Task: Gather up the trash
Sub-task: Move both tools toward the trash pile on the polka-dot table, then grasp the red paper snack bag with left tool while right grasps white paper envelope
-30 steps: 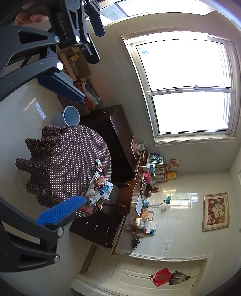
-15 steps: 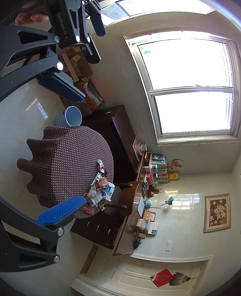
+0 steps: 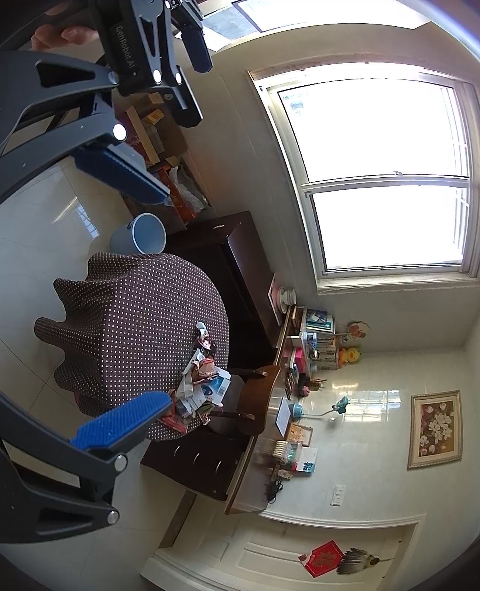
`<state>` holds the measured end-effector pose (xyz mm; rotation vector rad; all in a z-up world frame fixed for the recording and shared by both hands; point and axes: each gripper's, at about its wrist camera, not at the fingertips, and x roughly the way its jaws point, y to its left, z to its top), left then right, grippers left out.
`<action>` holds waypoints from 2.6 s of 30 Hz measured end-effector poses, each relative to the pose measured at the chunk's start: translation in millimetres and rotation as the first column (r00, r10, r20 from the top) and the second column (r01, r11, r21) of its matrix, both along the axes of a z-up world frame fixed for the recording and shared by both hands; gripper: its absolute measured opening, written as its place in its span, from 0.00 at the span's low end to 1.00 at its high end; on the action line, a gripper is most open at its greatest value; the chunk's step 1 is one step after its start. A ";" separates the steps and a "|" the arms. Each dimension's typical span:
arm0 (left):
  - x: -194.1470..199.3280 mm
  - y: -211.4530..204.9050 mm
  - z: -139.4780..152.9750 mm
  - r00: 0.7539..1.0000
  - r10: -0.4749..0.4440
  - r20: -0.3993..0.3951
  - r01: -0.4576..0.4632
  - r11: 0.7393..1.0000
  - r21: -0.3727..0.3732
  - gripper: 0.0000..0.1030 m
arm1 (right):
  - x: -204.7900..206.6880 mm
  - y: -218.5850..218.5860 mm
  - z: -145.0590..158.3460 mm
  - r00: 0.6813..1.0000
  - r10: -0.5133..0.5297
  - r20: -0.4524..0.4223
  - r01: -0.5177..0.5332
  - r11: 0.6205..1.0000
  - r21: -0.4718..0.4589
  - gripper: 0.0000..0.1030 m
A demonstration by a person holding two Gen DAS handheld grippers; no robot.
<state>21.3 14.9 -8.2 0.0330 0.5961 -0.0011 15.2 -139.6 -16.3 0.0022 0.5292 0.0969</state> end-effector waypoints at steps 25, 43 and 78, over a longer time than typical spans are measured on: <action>42.6 -33.6 -15.3 0.995 0.090 -0.051 -0.090 0.996 0.004 0.89 | 64.8 -40.6 -12.1 0.992 0.105 -0.076 -0.103 0.994 0.020 0.96; 122.7 -67.0 -57.1 0.980 0.022 -0.198 -0.021 1.000 0.011 0.89 | 140.2 -92.7 -65.2 0.975 0.064 -0.211 -0.041 0.993 0.110 0.96; 474.9 -241.6 -207.8 0.719 -0.436 -0.540 0.390 0.898 -0.205 0.84 | 382.6 -278.8 -233.1 0.743 -0.418 -0.522 0.529 0.845 0.076 0.86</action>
